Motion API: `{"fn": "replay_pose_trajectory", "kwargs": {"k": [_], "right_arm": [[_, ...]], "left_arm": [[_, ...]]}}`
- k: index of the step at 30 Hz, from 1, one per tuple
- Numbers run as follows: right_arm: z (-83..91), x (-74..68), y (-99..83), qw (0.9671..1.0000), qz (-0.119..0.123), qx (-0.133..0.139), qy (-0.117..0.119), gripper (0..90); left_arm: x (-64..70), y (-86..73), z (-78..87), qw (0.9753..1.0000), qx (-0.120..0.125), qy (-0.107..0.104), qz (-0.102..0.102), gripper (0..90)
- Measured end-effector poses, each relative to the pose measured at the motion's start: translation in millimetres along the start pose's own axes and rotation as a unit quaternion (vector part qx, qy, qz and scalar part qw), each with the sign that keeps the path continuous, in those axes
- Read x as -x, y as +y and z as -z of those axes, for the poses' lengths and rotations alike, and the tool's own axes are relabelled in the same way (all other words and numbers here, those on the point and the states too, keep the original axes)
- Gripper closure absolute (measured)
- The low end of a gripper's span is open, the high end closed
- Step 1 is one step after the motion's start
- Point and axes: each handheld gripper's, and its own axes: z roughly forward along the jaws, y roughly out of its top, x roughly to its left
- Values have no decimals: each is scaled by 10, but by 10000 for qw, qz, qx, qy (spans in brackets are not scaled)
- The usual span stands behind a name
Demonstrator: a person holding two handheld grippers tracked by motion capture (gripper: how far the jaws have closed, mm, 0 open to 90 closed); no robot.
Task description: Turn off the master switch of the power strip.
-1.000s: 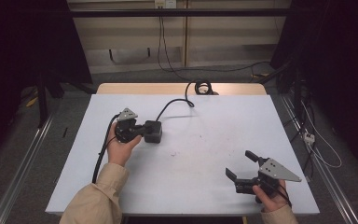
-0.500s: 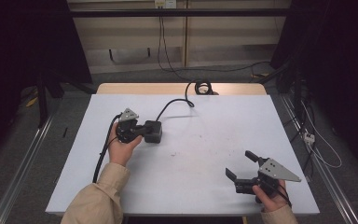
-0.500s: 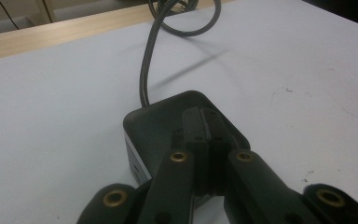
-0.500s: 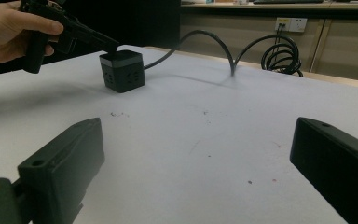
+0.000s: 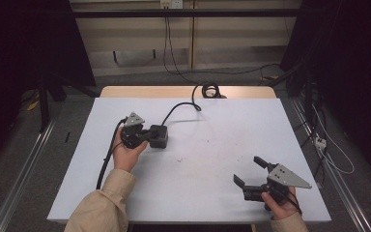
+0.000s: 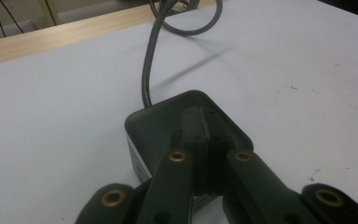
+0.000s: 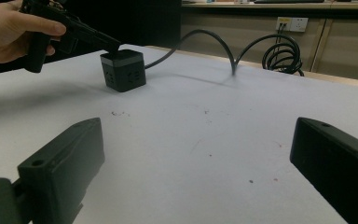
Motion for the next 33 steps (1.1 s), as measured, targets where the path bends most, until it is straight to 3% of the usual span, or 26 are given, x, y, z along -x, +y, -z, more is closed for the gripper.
{"fn": "replay_pose_trajectory", "kwargs": {"k": [8, 23, 33], "right_arm": [[8, 5, -5, 10000, 25, -3, -12, 26], [2, -7, -7, 10000, 32, -18, 8, 26], [4, -18, -5, 10000, 41, -16, 15, 26]], "left_arm": [[22, 3, -1, 9999, -17, 74, -88, 900], [14, 2, -1, 10000, -24, 58, 53, 900], [27, 9, -4, 9999, -44, 91, 29, 900]]}}
